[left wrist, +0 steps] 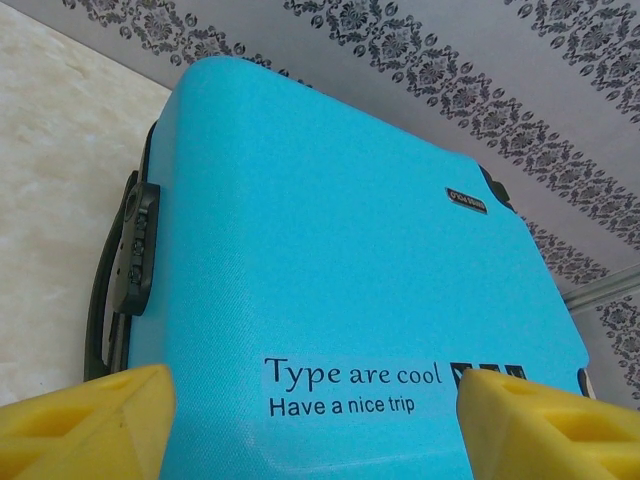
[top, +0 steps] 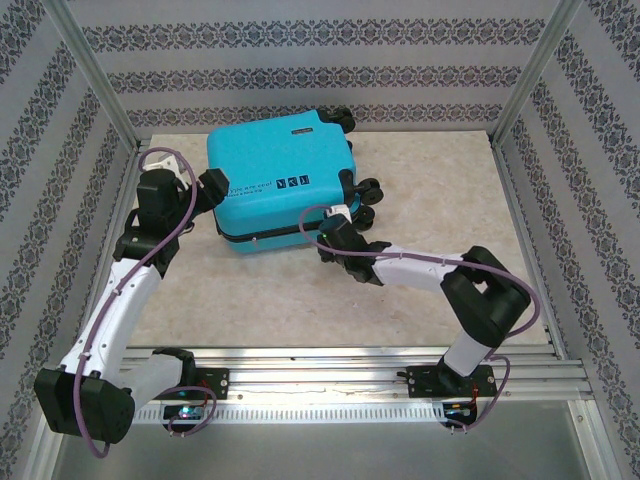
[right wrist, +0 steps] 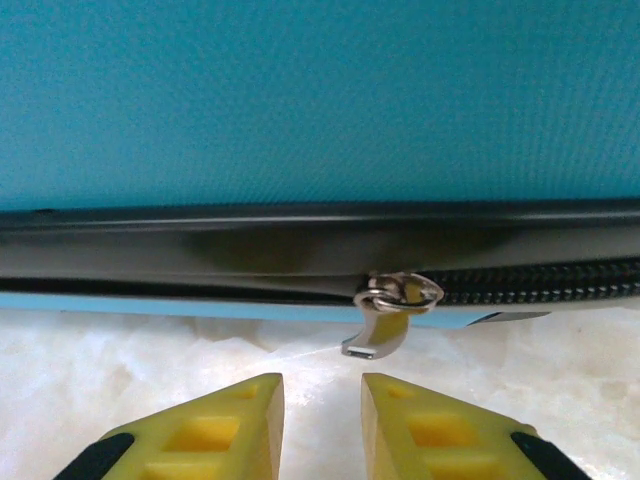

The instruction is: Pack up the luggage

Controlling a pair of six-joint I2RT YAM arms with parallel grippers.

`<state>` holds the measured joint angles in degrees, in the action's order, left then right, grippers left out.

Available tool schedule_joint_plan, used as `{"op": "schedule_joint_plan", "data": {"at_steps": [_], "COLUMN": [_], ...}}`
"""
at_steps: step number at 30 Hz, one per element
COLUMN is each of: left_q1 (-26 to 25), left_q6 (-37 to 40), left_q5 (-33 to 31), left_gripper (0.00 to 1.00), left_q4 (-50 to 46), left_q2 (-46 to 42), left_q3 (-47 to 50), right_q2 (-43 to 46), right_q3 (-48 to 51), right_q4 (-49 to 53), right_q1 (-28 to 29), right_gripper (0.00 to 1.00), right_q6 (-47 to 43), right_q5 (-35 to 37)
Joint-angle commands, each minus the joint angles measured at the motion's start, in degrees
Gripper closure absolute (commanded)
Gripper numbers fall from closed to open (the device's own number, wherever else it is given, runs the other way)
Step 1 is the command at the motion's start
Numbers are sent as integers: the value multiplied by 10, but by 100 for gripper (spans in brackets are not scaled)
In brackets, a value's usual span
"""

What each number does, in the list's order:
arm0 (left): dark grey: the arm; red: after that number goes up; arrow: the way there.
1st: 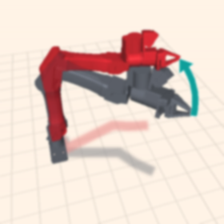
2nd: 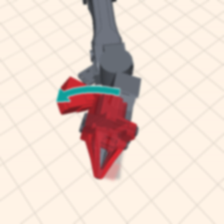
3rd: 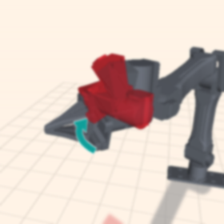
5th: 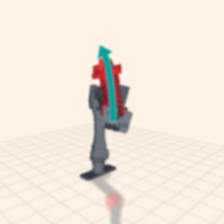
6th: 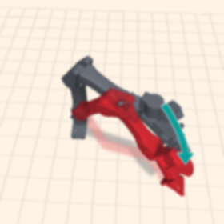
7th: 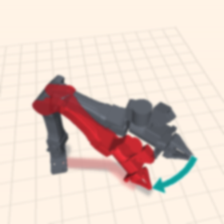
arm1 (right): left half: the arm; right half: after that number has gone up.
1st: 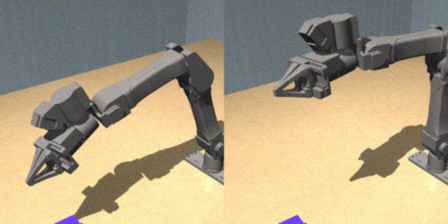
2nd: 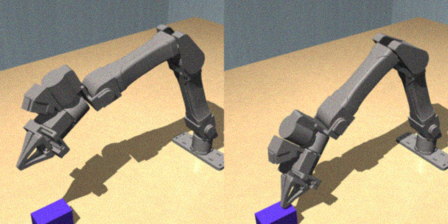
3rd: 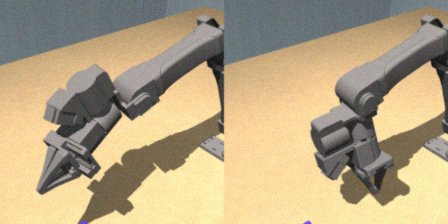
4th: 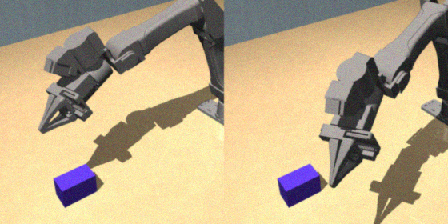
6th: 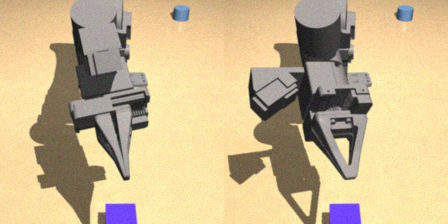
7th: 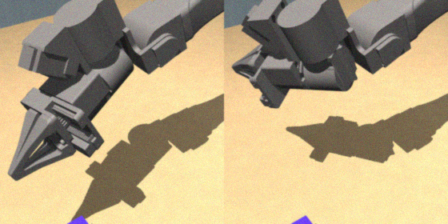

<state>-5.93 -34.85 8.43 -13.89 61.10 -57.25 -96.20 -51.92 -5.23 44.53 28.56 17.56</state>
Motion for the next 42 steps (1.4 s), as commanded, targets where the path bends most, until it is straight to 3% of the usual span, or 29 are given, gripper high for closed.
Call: {"op": "schedule_joint_plan", "data": {"at_steps": [1, 5, 7, 10, 13, 21, 28, 42], "left_q1": [-3, -3, -4, -4, -4, -4, -3, -3], "left_q6": [-8, -12, -12, -12, -12, -11, -8, -10], "left_q5": [7, 10, 13, 9, 10, 10, 10, 12], "left_gripper": [26, 25, 26, 26, 26, 26, 26, 26], "left_q4": [5, 8, 6, 7, 6, 9, 6, 5], "left_q2": [-7, -7, -8, -13, -15, -14, -14, -19], "left_q3": [7, 9, 8, 9, 10, 15, 12, 11], "right_q2": [-13, -18, -10, 19, 44, 76, 66, 48], "right_q3": [-6, 2, 8, 50, 68, 80, 89, 127], "right_q4": [-40, -95, -105, -171, -180, -160, -181, -245], "right_q1": [7, 8, 2, -18, -57, -123, -146, -201], "right_gripper": [73, 72, 77, 84, 89, 100, 100, 100], "right_q6": [-10, -79, -109, -171, -202, -210, -195, -138], "right_q5": [87, 133, 132, 35, -107, -291, -359, -428]}}
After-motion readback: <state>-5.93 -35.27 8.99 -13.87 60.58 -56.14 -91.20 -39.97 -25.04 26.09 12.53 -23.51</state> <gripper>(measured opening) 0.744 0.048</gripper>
